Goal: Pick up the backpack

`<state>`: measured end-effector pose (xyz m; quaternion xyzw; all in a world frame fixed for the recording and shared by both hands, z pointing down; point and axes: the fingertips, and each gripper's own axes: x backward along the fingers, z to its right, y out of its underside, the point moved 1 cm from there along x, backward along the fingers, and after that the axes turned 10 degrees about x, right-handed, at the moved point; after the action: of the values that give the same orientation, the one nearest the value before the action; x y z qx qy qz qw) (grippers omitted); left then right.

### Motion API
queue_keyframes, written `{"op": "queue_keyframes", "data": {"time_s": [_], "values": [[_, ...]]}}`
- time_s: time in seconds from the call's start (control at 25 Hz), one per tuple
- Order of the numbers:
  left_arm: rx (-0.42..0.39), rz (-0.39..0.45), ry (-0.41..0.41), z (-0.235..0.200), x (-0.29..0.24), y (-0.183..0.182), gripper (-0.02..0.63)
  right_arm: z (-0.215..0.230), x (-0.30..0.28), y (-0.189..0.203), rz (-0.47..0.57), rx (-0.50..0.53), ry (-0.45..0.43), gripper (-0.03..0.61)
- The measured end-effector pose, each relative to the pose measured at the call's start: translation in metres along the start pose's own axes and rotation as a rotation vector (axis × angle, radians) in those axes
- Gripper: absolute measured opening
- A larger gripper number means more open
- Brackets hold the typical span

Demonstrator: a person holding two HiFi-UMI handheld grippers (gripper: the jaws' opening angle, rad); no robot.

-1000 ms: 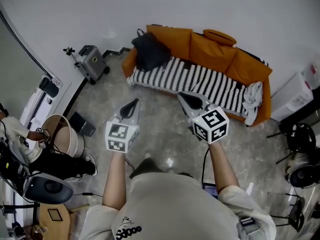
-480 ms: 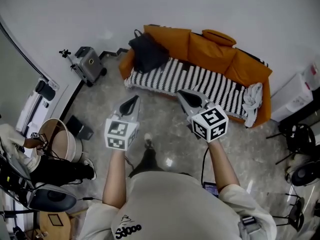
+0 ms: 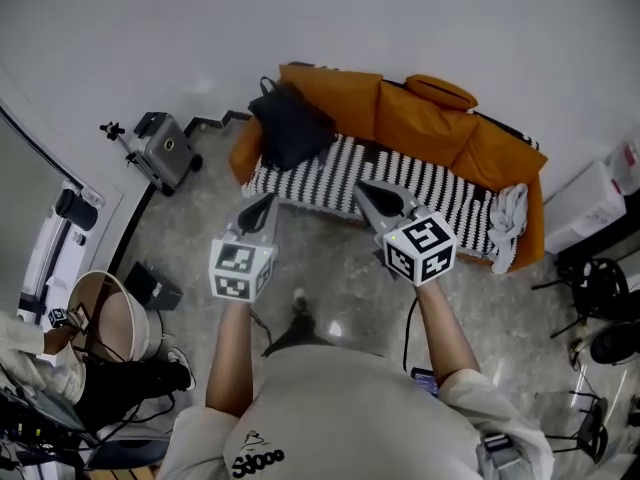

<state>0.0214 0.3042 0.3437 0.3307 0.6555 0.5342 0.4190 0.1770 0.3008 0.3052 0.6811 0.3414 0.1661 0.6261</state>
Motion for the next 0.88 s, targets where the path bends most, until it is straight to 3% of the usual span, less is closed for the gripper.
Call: {"op": "queue_keyframes", "data": {"time_s": [0.4,0.88], "values": [[0.003,-0.015,0.030,-0.085,-0.088,-0.036,0.009,0.060,-0.102,-0.027,0.037,-0.028,-0.027,0.002],[0.018,-0.030,0.033,-0.159,-0.150,-0.046,0.010,0.102,-0.186,-0.028,0.009,-0.046,-0.007,0.003]]}}
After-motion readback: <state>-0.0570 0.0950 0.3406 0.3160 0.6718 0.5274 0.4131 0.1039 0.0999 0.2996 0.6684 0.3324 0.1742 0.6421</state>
